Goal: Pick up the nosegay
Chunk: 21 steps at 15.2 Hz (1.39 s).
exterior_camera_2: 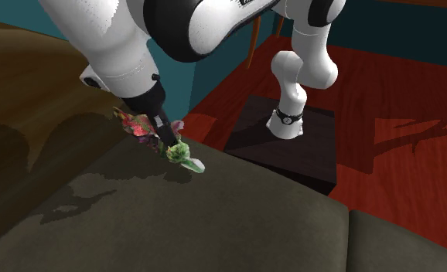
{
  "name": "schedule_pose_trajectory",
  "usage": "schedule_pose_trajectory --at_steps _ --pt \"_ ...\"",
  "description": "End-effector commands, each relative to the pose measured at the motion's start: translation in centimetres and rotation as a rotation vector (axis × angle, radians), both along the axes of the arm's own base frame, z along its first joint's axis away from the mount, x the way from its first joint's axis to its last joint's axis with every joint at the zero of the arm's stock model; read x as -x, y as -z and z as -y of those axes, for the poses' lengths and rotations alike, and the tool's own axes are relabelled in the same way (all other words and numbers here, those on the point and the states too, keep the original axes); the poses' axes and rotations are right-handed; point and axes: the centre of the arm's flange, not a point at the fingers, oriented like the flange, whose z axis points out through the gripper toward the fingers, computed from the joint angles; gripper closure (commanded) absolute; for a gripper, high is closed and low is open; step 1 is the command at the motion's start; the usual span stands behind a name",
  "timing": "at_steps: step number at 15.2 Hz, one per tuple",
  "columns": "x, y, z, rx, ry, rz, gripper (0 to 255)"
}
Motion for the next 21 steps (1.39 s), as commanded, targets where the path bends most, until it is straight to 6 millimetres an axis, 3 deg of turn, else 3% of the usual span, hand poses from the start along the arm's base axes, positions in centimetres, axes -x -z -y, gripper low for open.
schedule_pose_trajectory --at_steps 1,9,11,12,21 --pt "-0.9 -0.3 2.3 0.018 0.04 -0.01 0" --pt "-0.9 3.7 2.4 0.018 0.041 -0.01 0" --pt "-0.9 3.7 2.4 0.018 0.041 -0.01 0" --pt "-0.9 3.7 2.3 0.018 0.041 -0.01 255" --pt "-0.9 3.7 2.4 0.018 0.041 -0.01 255"
